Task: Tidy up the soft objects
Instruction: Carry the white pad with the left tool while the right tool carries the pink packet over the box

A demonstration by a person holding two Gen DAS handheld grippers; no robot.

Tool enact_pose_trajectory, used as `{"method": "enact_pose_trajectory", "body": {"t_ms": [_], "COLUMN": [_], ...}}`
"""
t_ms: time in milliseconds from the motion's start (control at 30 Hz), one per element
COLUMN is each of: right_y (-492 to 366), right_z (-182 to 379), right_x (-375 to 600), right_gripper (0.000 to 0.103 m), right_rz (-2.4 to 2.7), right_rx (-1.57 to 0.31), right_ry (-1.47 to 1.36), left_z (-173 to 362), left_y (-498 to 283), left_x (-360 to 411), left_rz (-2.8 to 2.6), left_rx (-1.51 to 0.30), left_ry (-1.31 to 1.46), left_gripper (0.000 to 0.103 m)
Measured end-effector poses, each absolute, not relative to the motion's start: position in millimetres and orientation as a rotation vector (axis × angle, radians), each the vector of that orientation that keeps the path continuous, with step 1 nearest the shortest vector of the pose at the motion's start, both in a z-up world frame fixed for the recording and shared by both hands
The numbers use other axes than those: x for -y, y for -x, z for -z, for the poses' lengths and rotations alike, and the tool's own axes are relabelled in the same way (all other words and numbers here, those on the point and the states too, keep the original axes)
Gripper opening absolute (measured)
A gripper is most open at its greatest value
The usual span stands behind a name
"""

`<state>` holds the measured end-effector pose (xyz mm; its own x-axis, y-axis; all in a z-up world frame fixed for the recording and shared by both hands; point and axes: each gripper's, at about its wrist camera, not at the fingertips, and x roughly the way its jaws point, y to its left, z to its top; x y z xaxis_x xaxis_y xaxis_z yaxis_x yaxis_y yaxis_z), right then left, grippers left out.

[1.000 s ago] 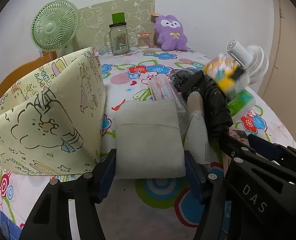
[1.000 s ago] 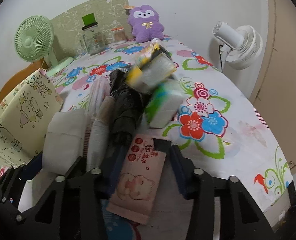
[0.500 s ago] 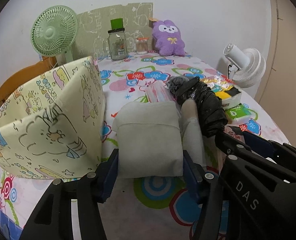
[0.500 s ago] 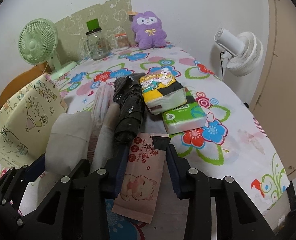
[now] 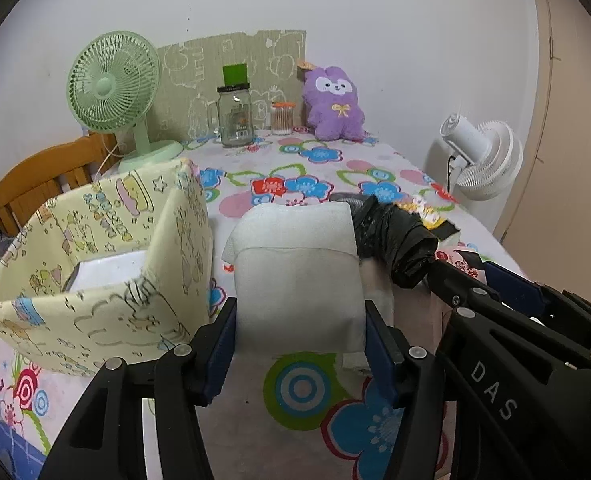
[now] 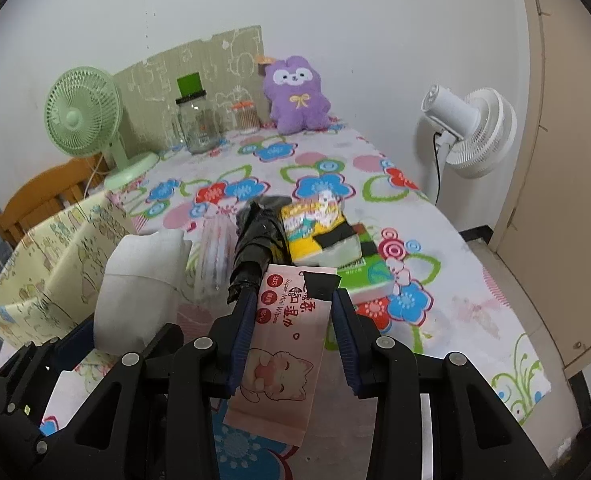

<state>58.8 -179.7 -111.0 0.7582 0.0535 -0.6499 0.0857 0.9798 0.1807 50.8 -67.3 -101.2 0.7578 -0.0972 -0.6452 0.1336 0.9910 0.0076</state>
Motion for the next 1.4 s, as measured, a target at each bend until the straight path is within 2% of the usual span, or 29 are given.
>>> {"method": "enact_pose_trajectory", "body": {"t_ms": [833, 1400], "right_y": [-62.7, -69.8], "right_z": [48.1, 23.8], "right_x": [174.1, 145.8], "right_gripper": [0.042, 0.042], "right_rz": [-0.005, -0.077], "right_rx": [-0.6, -0.586], "right_ry": [-0.166, -0.132], "left_z": [45.3, 28.0], "left_y": [-56.0, -62.4], "left_x": [60.6, 37.5], "left_rz": [0.121, 0.096], "left_rx": [-0.62, -0.622], "left_ry": [-0.031, -0.026], "left_gripper": [0.06, 0.06]}}
